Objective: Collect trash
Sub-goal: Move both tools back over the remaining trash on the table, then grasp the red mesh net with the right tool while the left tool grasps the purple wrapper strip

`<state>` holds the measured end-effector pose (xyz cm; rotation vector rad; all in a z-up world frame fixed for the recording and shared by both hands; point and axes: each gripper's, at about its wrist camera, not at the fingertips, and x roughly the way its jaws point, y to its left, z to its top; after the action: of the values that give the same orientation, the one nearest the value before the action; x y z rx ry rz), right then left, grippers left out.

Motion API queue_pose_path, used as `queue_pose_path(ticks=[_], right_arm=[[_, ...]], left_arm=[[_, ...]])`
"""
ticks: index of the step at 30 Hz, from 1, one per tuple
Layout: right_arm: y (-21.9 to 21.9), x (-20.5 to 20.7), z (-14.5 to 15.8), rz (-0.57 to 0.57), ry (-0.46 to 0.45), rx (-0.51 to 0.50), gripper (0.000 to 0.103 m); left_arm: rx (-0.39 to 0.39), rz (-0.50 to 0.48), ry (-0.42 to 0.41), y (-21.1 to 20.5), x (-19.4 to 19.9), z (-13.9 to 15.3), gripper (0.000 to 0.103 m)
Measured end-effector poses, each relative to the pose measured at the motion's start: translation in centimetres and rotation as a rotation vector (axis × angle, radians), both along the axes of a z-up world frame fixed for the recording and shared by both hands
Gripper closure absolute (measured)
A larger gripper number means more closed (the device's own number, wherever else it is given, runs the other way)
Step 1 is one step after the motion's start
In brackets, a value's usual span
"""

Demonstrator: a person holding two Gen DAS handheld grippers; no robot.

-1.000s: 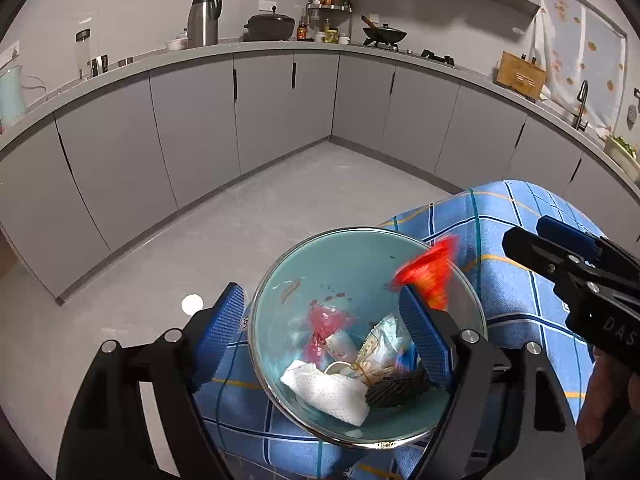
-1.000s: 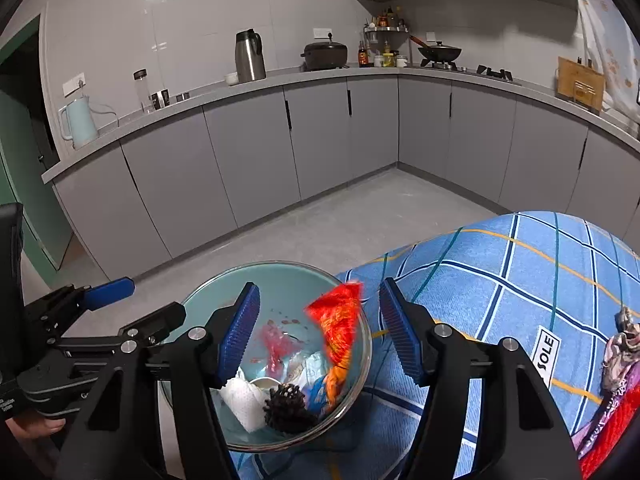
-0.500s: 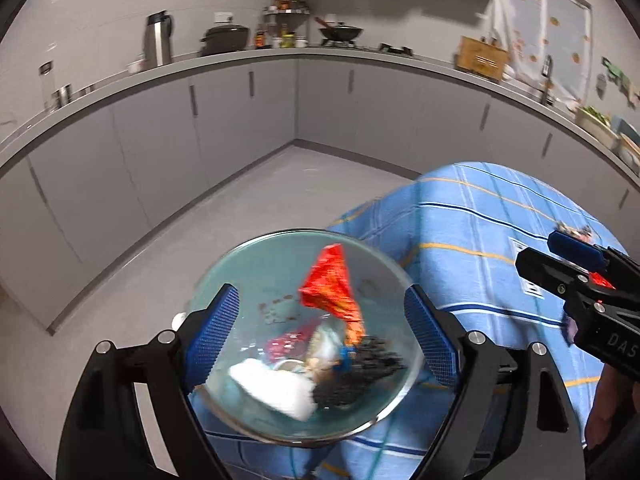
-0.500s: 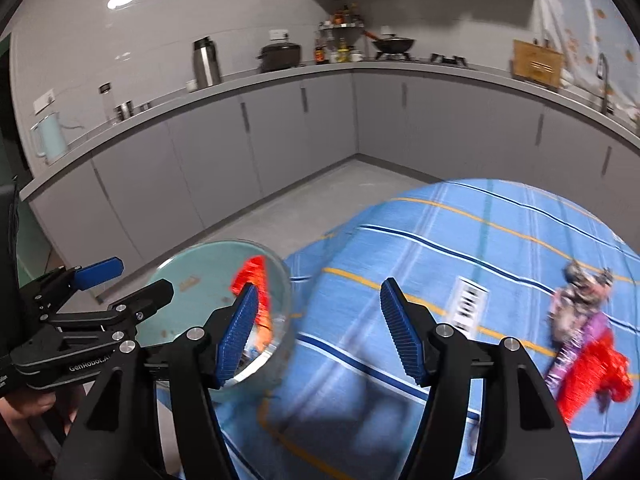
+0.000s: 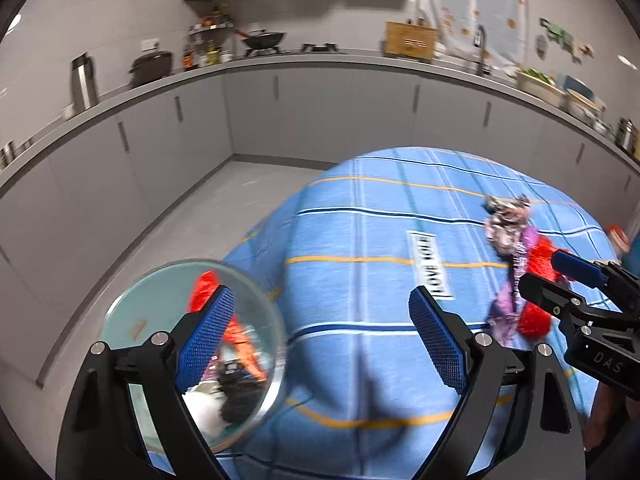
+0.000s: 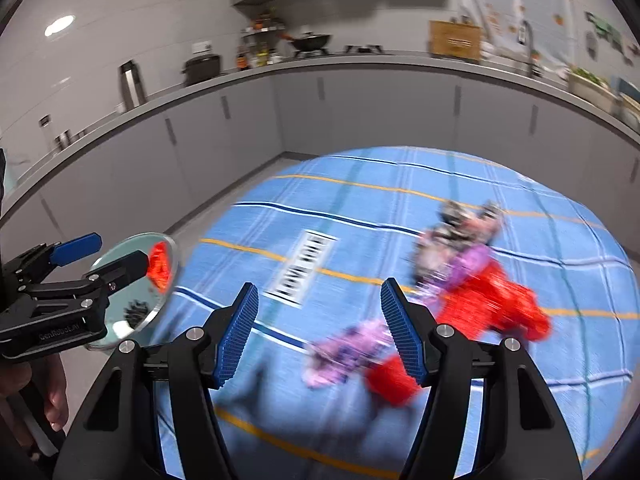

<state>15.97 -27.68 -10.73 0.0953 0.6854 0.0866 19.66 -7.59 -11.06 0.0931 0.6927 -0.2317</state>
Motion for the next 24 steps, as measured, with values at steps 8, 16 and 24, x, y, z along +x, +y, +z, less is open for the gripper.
queue_pose_path(ticks=[8,16,24], right_arm=[[-5.3,-1.1,-1.7,-0.175,0.051,-0.004,0.039],[-6.3,0.1,-3.7,-0.232,0.122,0.008,0.039],[-6.6,1.6,-5.4,-0.258,0.193,0.049,0.048]], left_arm=[[0.031,-0.09,0.003,-5.7,0.7,-0.9,0.015],[0.066,-0.1,0.028,-8.0,2.6,-2.6,0.015],[0.06,-0.111,0.042,-8.4,2.8,-3.2,0.014]])
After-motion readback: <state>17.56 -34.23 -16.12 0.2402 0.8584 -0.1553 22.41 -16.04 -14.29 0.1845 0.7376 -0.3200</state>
